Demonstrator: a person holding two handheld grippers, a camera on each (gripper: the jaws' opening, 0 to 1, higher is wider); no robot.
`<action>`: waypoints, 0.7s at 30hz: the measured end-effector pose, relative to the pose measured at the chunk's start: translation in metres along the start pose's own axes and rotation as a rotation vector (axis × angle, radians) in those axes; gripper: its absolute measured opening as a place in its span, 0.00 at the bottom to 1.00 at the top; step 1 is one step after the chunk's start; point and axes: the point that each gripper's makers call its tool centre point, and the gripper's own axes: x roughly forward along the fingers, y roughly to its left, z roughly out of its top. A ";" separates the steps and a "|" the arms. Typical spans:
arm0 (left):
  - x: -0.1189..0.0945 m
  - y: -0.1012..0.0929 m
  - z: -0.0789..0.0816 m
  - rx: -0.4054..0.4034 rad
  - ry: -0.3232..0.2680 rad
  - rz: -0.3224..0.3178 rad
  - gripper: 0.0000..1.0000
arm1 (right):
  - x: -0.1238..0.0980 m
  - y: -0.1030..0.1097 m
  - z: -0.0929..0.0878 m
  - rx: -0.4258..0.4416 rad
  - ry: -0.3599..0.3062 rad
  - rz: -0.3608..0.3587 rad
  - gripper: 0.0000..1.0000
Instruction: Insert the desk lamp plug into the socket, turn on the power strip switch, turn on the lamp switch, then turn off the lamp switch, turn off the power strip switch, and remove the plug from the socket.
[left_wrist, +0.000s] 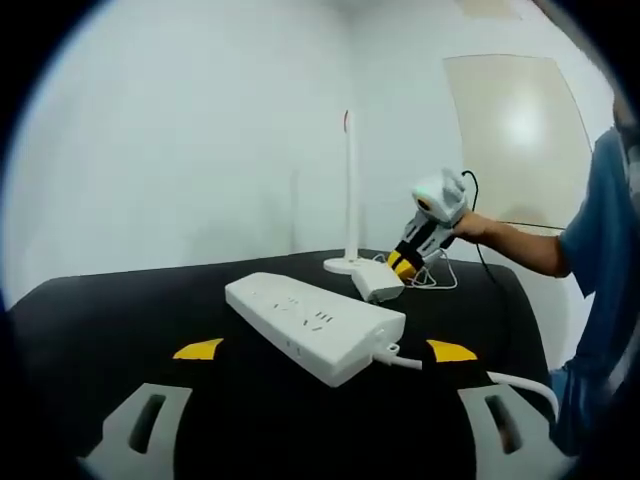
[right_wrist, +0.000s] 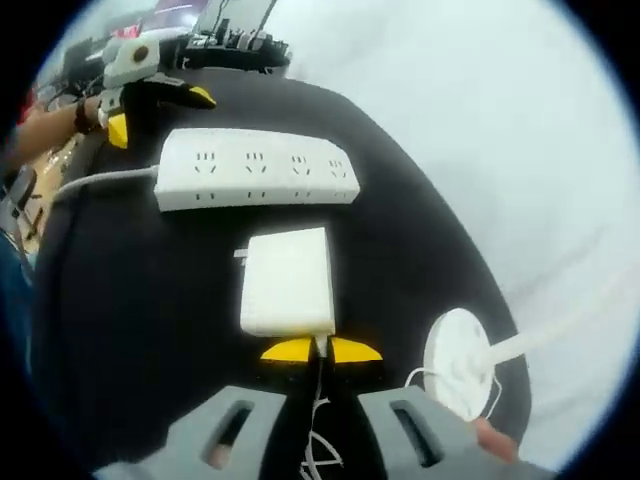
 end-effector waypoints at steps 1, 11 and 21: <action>-0.001 0.001 0.001 -0.001 -0.003 0.002 0.75 | 0.001 -0.001 0.001 -0.009 -0.001 -0.007 0.06; -0.001 0.002 0.000 -0.002 -0.001 0.003 0.75 | -0.002 -0.016 0.008 -0.092 -0.022 -0.136 0.06; -0.001 0.001 0.001 0.000 -0.002 0.000 0.75 | -0.004 -0.030 0.019 -0.229 -0.048 -0.309 0.06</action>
